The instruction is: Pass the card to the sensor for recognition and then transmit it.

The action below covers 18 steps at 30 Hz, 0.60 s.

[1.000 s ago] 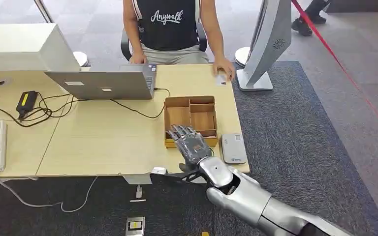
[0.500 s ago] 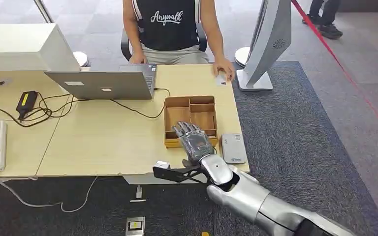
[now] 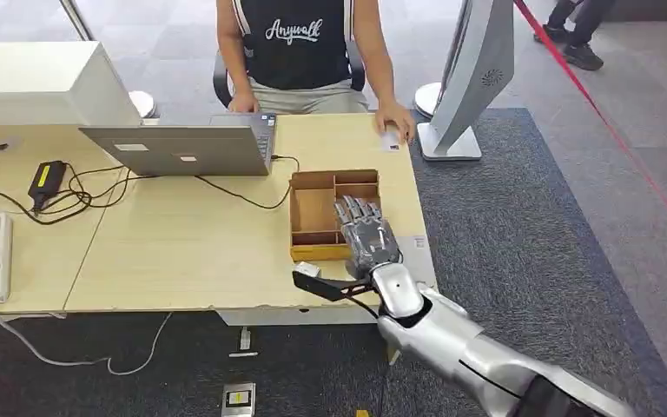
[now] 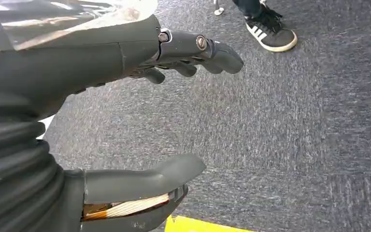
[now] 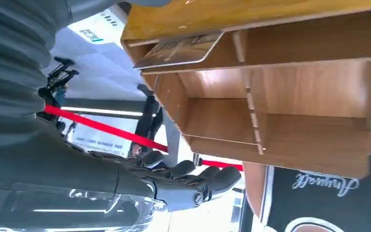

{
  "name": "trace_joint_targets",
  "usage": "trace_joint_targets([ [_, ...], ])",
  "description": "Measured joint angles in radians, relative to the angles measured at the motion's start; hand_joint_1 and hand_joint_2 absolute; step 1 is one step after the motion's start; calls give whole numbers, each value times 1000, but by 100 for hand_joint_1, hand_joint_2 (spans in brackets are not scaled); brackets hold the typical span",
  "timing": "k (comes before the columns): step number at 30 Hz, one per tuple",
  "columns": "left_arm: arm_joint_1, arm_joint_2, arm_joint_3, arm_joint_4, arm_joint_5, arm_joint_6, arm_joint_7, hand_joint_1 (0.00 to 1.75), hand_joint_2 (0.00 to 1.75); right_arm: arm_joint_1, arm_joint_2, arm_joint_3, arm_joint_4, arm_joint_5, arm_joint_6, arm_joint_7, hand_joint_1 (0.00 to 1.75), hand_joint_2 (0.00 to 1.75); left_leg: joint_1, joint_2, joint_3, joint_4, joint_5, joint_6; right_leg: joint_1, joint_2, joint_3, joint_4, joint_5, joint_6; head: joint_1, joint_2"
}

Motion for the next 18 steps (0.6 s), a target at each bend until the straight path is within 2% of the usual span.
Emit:
trace_joint_targets([
  [18, -1, -1, 17, 6, -21, 6, 10, 0, 175, -12, 3, -32, 109, -18, -8, 1, 0, 175, 0, 0, 0, 0, 0, 0, 0, 0, 0, 0, 0, 0, 0, 0],
])
